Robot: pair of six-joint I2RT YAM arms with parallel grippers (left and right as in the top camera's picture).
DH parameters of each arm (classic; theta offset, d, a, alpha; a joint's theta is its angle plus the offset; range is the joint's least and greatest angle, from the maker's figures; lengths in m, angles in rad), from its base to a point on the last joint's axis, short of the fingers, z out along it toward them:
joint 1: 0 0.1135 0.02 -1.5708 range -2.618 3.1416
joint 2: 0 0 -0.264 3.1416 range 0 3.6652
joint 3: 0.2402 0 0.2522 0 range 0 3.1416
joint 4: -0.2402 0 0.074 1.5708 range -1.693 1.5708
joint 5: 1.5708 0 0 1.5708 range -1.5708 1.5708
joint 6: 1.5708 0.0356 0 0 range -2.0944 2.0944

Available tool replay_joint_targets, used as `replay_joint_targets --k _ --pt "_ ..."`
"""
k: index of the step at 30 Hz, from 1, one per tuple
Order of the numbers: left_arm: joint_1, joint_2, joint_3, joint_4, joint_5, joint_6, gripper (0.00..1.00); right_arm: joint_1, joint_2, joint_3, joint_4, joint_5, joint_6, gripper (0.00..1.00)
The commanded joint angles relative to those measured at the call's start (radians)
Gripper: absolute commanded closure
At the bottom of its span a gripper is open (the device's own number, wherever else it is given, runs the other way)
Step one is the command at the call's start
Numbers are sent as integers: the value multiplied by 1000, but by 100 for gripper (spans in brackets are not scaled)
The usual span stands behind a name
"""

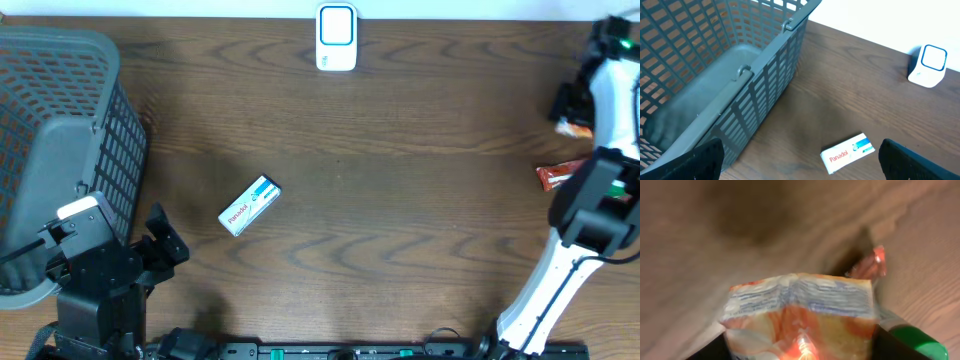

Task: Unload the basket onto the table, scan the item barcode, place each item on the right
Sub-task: 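Carry the Kleenex pack to the right table edge and release it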

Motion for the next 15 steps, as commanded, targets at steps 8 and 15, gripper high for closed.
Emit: replay_joint_targets --k 8,15 --pt "-1 -1 13 -2 -6 6 2 -28 -159 125 -39 -499 19 1" --pt "-1 -1 13 -2 -6 6 2 257 -216 123 -110 -563 68 1"
